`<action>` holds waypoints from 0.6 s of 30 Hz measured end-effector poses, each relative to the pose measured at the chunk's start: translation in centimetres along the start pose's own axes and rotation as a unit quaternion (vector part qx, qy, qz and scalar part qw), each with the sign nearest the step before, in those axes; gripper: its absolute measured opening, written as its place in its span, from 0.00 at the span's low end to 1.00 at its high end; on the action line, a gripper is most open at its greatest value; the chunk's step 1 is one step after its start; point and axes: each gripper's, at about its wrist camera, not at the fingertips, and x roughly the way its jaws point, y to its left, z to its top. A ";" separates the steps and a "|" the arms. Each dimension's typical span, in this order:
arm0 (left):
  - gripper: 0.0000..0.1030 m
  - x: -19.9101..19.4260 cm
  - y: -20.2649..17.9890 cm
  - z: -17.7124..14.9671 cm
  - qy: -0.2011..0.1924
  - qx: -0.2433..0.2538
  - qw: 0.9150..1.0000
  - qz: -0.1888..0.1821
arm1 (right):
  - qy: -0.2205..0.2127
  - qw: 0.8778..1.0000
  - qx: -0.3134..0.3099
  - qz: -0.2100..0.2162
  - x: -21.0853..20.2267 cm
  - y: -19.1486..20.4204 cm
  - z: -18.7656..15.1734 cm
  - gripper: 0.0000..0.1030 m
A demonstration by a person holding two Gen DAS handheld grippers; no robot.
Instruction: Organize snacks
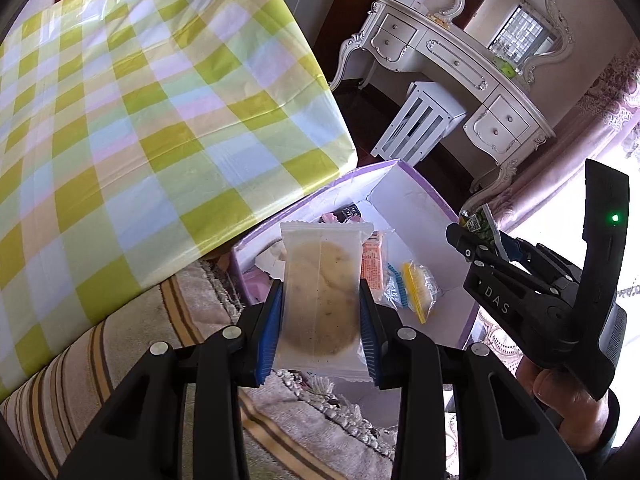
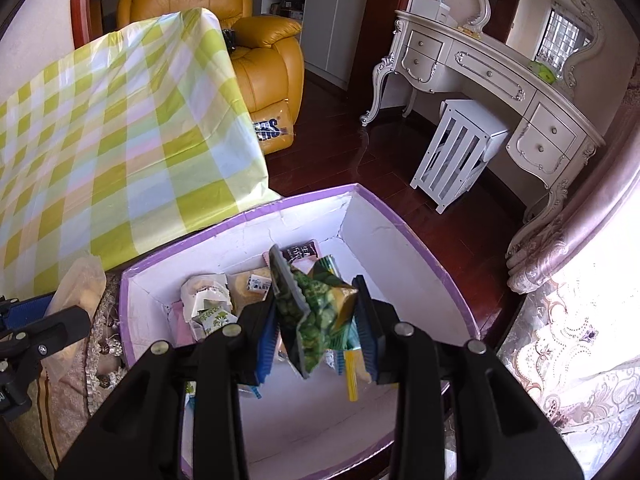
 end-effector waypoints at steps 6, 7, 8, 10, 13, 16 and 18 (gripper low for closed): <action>0.71 0.1 -1.0 -0.2 0.001 -0.004 1.000 -0.008 | -0.003 0.999 0.022 -0.025 -0.3 -2.1 -0.6 0.57; 0.73 -0.2 -0.9 -0.4 -0.001 -0.008 1.000 -0.007 | -0.004 0.999 0.025 -0.030 -0.5 -2.3 -0.7 0.66; 0.73 -0.5 -0.7 -0.6 -0.001 -0.012 1.000 -0.011 | -0.004 0.999 0.027 -0.032 -0.6 -2.4 -0.9 0.74; 0.77 -1.2 -0.4 -1.3 0.000 -0.022 1.000 -0.019 | 0.002 0.999 0.037 -0.037 -1.0 -2.9 -1.3 0.75; 0.86 -1.9 0.2 -2.8 0.004 -0.034 0.999 -0.022 | 0.014 0.998 0.054 -0.037 -1.6 -3.3 -2.2 0.75; 0.89 -1.6 0.9 -3.8 0.022 -0.048 0.998 -0.028 | 0.027 0.997 0.062 -0.035 -2.0 -3.3 -3.3 0.75; 0.93 -1.4 1.0 -4.0 0.025 -0.046 0.998 -0.038 | 0.030 0.997 0.057 -0.036 -2.1 -3.1 -3.7 0.75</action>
